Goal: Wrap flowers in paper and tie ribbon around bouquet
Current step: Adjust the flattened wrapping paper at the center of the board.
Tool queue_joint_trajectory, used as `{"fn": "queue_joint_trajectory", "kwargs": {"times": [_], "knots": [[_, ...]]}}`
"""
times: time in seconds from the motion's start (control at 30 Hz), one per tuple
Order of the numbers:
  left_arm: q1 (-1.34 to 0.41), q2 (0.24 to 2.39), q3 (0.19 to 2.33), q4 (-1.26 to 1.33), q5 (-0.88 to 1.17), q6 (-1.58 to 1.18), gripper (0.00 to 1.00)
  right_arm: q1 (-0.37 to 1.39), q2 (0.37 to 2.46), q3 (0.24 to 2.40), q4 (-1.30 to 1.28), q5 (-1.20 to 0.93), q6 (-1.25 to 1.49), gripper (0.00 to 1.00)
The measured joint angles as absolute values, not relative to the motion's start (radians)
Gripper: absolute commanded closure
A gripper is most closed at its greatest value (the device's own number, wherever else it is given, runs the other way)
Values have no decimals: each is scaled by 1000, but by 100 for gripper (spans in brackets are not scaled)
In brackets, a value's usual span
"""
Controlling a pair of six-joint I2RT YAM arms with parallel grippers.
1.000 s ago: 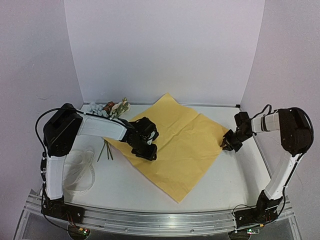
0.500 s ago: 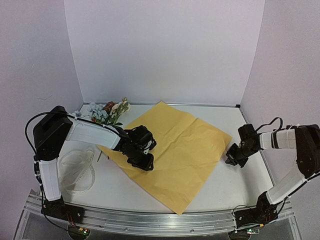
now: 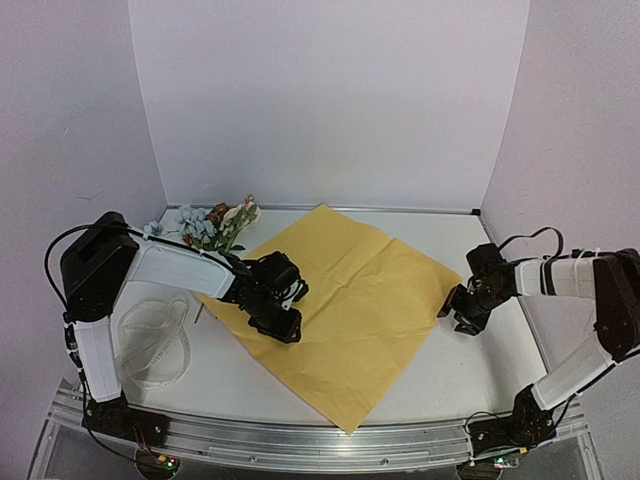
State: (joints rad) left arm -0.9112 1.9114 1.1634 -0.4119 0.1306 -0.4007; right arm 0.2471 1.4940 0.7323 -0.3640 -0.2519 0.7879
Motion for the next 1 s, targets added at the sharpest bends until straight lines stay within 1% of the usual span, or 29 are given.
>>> {"fn": "queue_joint_trajectory", "kwargs": {"times": [0.03, 0.13, 0.2, 0.27, 0.37, 0.47, 0.57, 0.77, 0.8, 1.0], "knots": [[-906, 1911, 1163, -412, 135, -394, 66, 243, 1512, 740, -344, -258, 785, 28], [-889, 1909, 1157, -408, 149, -381, 66, 231, 1568, 755, -279, -287, 790, 28], [-879, 1903, 1149, -407, 158, -370, 67, 221, 1589, 770, -243, -301, 794, 30], [-870, 1898, 1142, -408, 165, -362, 67, 213, 1617, 785, -213, -310, 799, 35], [-862, 1896, 1140, -410, 177, -346, 68, 207, 1641, 794, -171, -314, 810, 48], [-860, 1896, 1140, -412, 185, -334, 69, 205, 1656, 794, -146, -316, 819, 65], [-858, 1896, 1141, -416, 190, -320, 70, 205, 1663, 792, -138, -314, 833, 75], [-856, 1897, 1141, -421, 198, -302, 74, 205, 1666, 778, -132, -302, 841, 98], [-855, 1897, 1141, -422, 201, -298, 75, 205, 1666, 778, -132, -300, 843, 100], [-852, 1899, 1141, -426, 232, -285, 77, 204, 1664, 775, -151, -292, 832, 100]]}}
